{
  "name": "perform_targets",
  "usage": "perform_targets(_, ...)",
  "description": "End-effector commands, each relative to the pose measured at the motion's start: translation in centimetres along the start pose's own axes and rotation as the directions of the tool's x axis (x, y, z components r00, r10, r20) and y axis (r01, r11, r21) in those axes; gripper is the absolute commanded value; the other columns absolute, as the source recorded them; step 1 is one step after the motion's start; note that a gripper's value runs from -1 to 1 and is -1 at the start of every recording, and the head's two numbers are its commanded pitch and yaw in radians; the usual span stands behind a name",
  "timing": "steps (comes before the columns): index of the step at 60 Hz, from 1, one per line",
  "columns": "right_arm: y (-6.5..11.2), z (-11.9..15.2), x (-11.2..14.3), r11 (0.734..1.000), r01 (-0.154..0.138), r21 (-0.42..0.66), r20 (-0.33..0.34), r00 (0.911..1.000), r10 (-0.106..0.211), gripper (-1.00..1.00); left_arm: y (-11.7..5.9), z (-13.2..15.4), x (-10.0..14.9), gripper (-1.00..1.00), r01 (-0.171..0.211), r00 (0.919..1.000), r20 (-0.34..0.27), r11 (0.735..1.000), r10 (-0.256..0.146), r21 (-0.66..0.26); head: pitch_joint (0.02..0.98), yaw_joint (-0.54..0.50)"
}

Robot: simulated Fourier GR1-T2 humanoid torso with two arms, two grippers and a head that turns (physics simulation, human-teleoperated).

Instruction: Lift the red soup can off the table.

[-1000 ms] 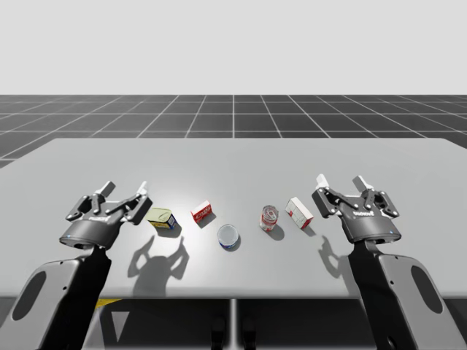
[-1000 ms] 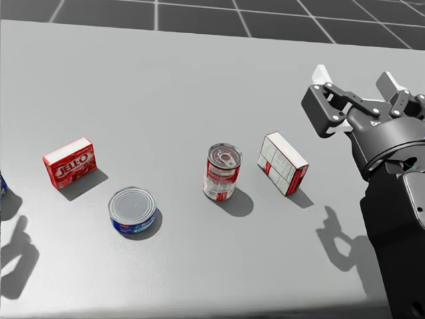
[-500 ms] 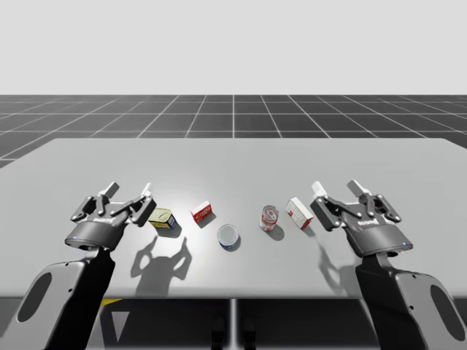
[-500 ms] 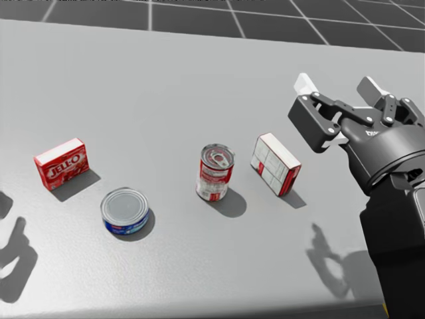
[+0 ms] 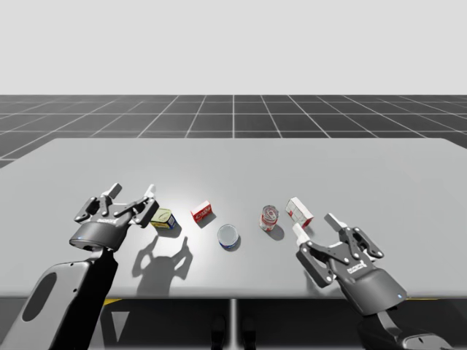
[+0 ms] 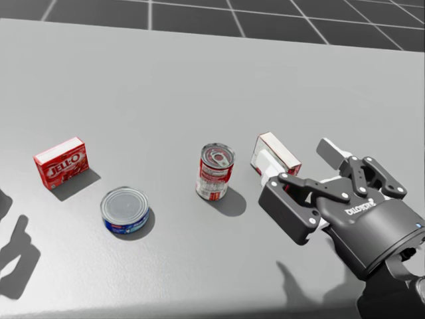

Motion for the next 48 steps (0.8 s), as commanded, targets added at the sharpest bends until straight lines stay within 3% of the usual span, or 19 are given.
perform_targets(1,1.4,0.5,-2.6,0.999,0.008,0.045,-0.034,0.9994,-0.006,-1.0,-0.1,-0.1,-0.1,-1.0,0.003,1.0,-0.002,1.0,-0.003,-0.001,0.809,-0.2)
perform_targets(13,2.3,-0.3,-4.6,0.997,0.022,0.079,-0.065,0.9978,-0.017,-1.0,0.0,-0.1,-0.2,-1.0,0.003,1.0,-0.004,1.0,-0.003,0.003,0.812,-0.19)
perform_targets(20,2.6,-1.2,-5.5,0.996,0.01,0.083,-0.079,0.9968,-0.003,-1.0,0.0,-0.1,-0.2,-1.0,0.003,1.0,-0.004,1.0,-0.003,0.003,0.814,-0.19)
perform_targets(34,2.7,-3.2,-7.1,0.997,-0.033,0.068,-0.098,0.9944,0.039,-1.0,0.0,-0.1,-0.2,-1.0,0.011,0.9998,-0.015,1.0,-0.011,0.008,0.812,-0.19)
perform_targets(41,2.8,-4.7,-7.4,0.995,-0.089,0.038,-0.087,0.992,0.092,-1.0,-0.1,-0.1,-0.3,-1.0,0.014,0.9998,-0.013,1.0,-0.014,0.002,0.809,-0.19)
perform_targets(48,3.1,-6.2,-7.4,0.994,-0.102,0.033,-0.09,0.9904,0.104,-1.0,0.0,-0.1,-0.2,-1.0,0.015,0.9998,-0.013,1.0,-0.014,0.003,0.803,-0.2)
